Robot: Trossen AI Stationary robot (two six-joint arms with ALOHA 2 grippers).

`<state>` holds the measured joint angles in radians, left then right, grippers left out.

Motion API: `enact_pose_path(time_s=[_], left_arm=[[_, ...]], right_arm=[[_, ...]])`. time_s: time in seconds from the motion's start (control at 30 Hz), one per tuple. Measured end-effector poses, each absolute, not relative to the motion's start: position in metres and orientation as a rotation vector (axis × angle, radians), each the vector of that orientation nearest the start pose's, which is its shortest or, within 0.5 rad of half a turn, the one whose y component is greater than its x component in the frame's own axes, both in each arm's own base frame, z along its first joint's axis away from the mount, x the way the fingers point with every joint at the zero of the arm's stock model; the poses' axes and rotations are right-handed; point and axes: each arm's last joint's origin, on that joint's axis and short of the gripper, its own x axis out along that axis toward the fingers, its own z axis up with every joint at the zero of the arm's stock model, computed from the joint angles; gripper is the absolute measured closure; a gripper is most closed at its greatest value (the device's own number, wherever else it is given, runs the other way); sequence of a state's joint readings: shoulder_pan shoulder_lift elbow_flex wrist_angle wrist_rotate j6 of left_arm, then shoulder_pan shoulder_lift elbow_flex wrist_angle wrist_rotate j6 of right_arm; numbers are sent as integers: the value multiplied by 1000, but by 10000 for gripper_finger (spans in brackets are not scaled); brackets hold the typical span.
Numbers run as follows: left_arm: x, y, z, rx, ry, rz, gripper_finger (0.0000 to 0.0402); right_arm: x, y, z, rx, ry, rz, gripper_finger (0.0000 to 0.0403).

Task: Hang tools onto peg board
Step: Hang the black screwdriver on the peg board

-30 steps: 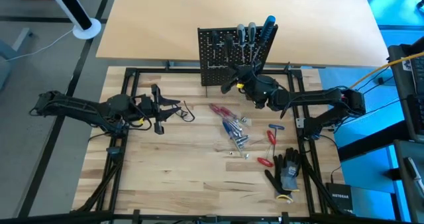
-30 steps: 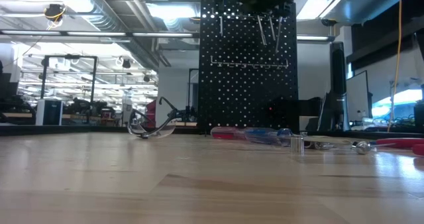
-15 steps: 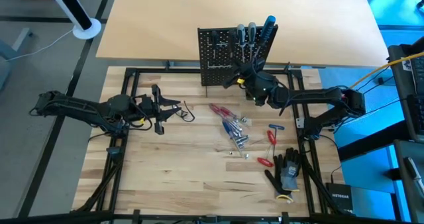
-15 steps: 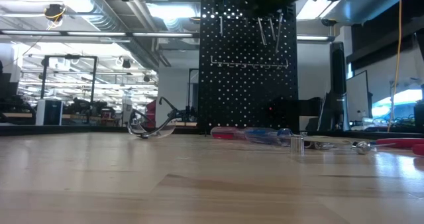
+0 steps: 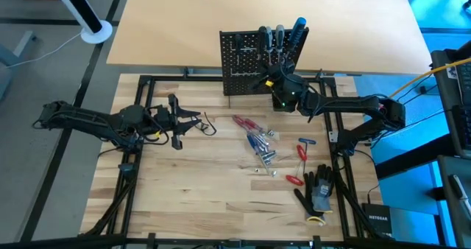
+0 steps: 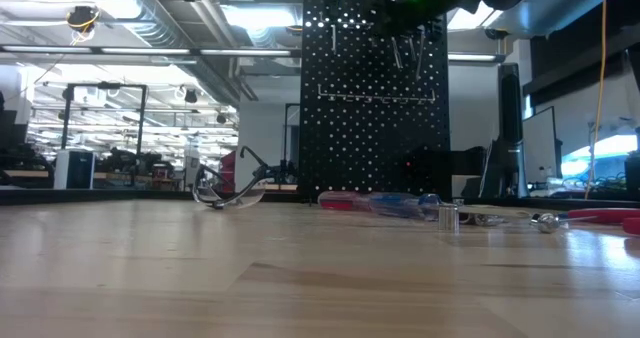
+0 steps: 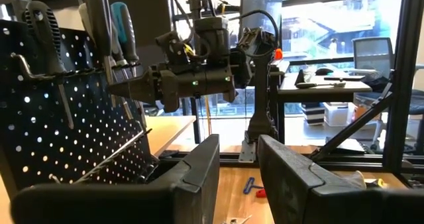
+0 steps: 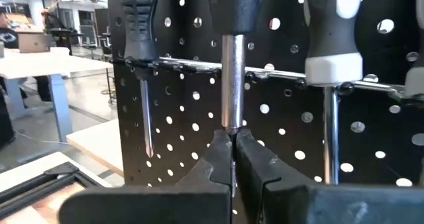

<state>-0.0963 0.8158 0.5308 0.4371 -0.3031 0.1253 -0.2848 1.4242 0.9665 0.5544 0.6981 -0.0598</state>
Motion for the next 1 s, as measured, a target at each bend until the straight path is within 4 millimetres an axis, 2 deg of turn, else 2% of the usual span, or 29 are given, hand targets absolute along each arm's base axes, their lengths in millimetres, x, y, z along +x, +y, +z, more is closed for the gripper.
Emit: enact_pose_path(time_s=[0.43, 0.87, 1.0], left_arm=[[185, -9, 300, 103, -144, 217, 306], [185, -9, 300, 98, -143, 216, 306], [185, -9, 300, 98, -143, 216, 306]], right_arm=[[300, -123, 311, -16, -55, -996, 398], [299, -123, 306, -20, -1, -1019, 396], [299, -123, 306, -3, -4, -1019, 384]])
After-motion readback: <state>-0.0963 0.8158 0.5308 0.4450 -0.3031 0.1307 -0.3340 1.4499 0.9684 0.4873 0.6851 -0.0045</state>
